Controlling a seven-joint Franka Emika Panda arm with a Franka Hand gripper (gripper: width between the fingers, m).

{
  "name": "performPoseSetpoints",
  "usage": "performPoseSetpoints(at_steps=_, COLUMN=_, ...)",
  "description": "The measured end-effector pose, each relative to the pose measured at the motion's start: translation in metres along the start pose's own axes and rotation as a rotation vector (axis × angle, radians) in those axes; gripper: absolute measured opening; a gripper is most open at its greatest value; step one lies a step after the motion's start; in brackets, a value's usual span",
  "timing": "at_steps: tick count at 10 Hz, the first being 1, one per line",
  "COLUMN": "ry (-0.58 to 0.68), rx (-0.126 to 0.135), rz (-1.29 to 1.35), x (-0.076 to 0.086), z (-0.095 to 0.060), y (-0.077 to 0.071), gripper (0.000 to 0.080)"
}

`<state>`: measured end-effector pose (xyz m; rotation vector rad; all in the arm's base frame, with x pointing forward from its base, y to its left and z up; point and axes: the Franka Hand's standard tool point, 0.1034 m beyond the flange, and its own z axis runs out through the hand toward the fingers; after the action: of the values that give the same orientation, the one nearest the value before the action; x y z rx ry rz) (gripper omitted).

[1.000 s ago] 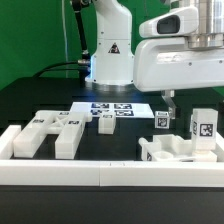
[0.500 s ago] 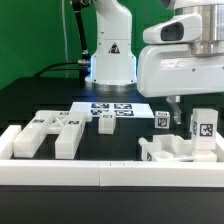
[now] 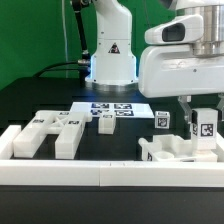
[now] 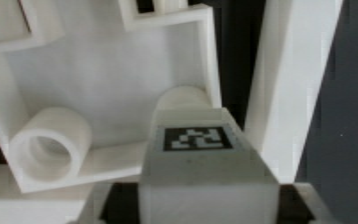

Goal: Assemble chair

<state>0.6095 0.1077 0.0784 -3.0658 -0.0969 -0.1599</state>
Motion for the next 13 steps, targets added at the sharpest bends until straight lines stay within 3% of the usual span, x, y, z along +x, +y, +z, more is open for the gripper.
performPoseSetpoints(at_steps=6, ry=-0.001, rx=0.002, rz=0.384, x=-0.0002, z=0.0002, y=-0.0015, gripper=0.0291)
performPoseSetpoints(at_steps=13, ry=-0.002, rx=0.030, rz=0.864, x=0.0003, z=0.0011, y=-0.0054, gripper=0.0291)
